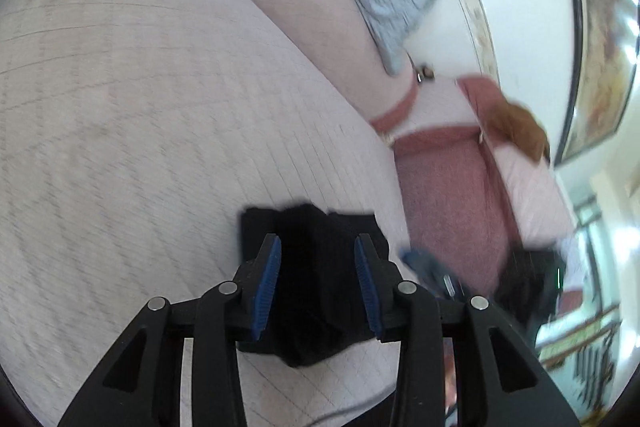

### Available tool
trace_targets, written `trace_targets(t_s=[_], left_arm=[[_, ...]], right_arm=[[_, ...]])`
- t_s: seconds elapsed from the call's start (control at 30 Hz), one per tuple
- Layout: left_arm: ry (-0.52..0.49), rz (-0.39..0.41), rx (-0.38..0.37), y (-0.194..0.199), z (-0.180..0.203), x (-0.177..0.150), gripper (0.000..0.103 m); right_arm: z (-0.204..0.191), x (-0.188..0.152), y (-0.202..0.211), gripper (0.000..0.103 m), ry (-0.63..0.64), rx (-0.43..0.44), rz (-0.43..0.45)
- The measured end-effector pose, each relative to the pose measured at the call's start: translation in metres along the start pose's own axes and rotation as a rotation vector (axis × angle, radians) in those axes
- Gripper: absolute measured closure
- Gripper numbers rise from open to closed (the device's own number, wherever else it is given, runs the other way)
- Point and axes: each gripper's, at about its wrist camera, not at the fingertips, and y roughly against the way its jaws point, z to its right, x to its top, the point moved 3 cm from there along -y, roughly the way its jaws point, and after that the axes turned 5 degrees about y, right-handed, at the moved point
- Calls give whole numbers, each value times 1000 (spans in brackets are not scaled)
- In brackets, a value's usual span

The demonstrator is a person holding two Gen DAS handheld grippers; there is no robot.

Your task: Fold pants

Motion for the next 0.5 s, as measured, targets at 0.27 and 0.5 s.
trace_targets(t_s=[0.27,0.5], left_arm=[[91,-64,97,-20,-40,-36,67],[68,-15,125,9,-37,-24,67]], right_arm=[[19,-4,-101,62,-324,358,-238],[46,-7,-76,51,-466,419,-116]])
